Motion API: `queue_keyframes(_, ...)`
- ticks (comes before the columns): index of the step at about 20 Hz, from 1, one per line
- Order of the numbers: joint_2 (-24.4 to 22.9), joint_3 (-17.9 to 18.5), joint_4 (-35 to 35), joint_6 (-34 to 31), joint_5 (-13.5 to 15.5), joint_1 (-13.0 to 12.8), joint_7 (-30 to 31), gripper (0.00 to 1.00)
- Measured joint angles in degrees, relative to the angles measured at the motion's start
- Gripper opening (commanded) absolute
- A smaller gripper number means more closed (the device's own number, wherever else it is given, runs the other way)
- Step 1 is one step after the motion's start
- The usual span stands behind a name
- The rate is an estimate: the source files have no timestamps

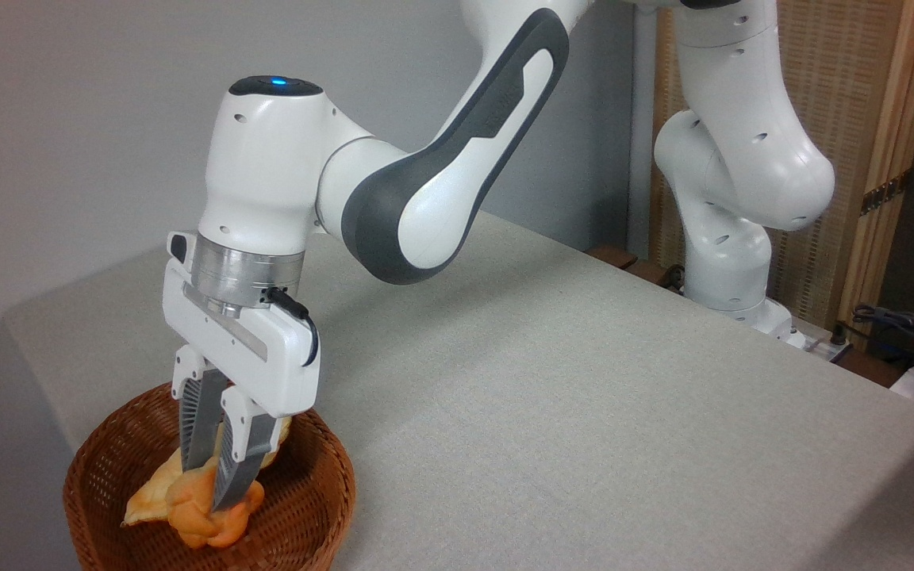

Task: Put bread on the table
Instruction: 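Close the gripper on the orange twisted roll, then lift the orange roll out of the basket and carry it over the table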

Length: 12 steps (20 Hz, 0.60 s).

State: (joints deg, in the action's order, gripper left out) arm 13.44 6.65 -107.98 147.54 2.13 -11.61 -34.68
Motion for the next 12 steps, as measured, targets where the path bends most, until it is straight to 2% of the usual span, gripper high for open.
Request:
queue_keyframes(7, -0.88, 0.23, 0.33, 0.01, 0.0, 0.0, 0.0, 0.32)
queue_keyframes(10, -3.56, 0.23, 0.57, -1.41, 0.0, 0.0, -0.01, 0.32)
queue_keyframes(12, -6.08, 0.23, 0.58, -5.34, 0.0, -0.02, -0.01, 0.32)
